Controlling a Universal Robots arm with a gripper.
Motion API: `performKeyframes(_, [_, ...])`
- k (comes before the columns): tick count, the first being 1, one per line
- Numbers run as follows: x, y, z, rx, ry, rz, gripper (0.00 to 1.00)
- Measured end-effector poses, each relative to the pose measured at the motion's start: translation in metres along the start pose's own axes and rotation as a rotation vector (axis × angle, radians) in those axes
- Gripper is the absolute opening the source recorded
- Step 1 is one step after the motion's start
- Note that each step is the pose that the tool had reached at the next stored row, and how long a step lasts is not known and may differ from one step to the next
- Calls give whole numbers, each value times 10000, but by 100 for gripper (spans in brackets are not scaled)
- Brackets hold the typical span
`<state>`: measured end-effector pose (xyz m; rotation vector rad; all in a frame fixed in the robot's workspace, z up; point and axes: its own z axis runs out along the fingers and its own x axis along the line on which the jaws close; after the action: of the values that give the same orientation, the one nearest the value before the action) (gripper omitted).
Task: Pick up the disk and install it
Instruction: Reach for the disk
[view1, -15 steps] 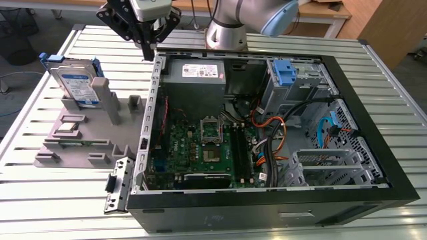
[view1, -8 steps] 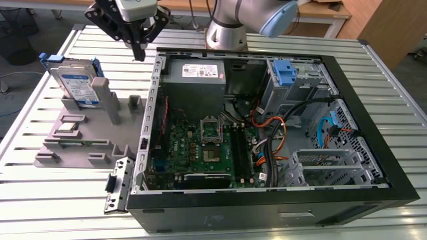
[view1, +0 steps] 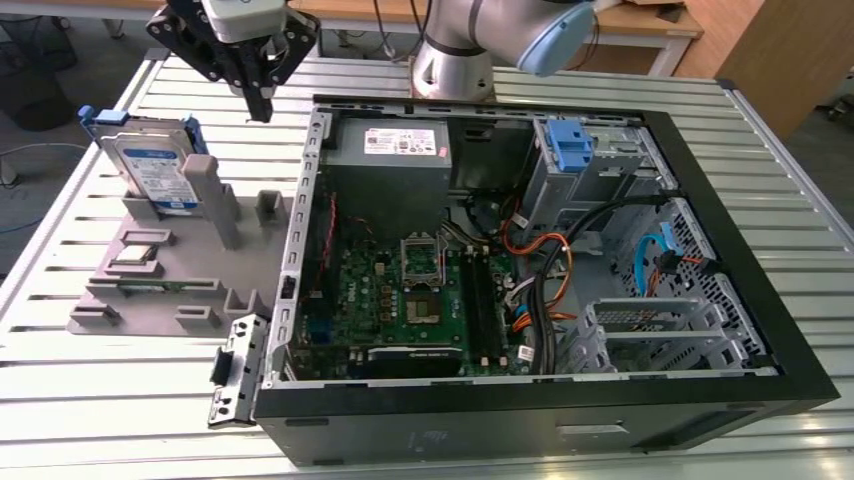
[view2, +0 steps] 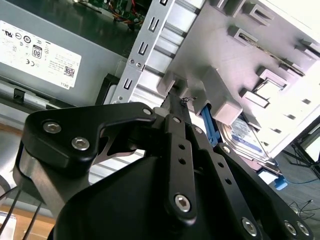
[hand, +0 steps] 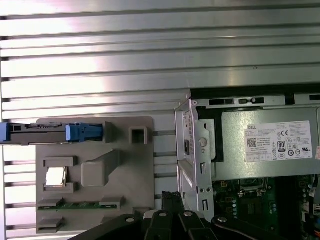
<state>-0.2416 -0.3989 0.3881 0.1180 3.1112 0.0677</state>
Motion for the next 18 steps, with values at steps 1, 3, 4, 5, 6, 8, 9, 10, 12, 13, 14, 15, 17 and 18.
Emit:
performKeyframes(1, [0,0,0,0,0,-1,11])
performKeyframes(3, [5,-1,0,0,0,0,11])
performKeyframes(4, [5,-1,0,0,1,-1,11])
performKeyframes(5, [6,-1,-1,1,1,-1,11])
performKeyframes(6, [8,-1,-1,1,1,0,11])
performKeyframes(8, [19,-2,-1,0,0,1,11])
performKeyframes(9, [24,-2,-1,0,0,0,11])
performKeyframes(10, [32,-3,-1,0,-1,0,11])
performKeyframes(12, [49,-4,-2,0,-3,-1,11])
performKeyframes(13, [56,-4,-2,0,-4,0,11])
performKeyframes(14, [65,-5,-2,0,-4,0,11])
performKeyframes(15, [69,-5,-2,0,-6,-1,11])
performKeyframes(17, [68,-5,-2,0,-6,-1,11])
performKeyframes(18, [69,-5,-2,0,-9,3,11])
